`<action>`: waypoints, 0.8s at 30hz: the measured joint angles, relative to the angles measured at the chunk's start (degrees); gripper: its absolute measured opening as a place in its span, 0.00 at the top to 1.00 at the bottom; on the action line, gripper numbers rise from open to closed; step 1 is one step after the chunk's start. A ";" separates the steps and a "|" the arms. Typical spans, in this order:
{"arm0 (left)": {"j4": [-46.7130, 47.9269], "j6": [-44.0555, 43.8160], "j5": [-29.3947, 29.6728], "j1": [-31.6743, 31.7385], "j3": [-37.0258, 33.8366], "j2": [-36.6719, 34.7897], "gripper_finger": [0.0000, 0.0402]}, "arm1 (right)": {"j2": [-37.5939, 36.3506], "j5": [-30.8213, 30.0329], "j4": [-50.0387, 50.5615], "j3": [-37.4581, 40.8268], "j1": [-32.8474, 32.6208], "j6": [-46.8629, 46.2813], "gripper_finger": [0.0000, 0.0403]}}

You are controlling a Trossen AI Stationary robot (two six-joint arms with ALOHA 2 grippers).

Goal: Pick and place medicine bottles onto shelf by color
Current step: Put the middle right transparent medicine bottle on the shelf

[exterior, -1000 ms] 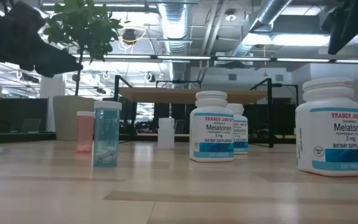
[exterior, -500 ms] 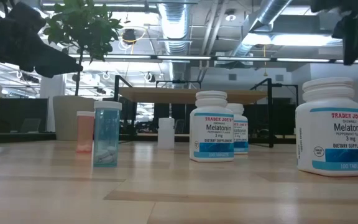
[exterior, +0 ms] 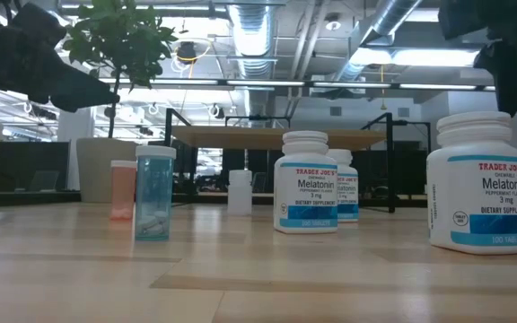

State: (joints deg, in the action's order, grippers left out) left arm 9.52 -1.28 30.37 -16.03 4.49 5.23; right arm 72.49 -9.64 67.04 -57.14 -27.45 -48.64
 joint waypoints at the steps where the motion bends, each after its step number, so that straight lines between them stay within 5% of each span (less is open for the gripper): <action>1: 0.00 0.00 0.00 -0.02 0.00 0.00 0.34 | -0.02 0.01 -0.96 0.00 -0.16 0.63 0.38; 24: 0.04 -0.02 0.02 0.00 -0.02 -0.02 0.34 | -0.27 -0.92 -15.34 12.73 4.60 12.29 0.38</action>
State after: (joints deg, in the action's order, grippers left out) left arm 9.56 -1.30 30.39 -16.03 4.47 5.22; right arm 72.23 -10.56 51.70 -44.41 -22.85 -36.35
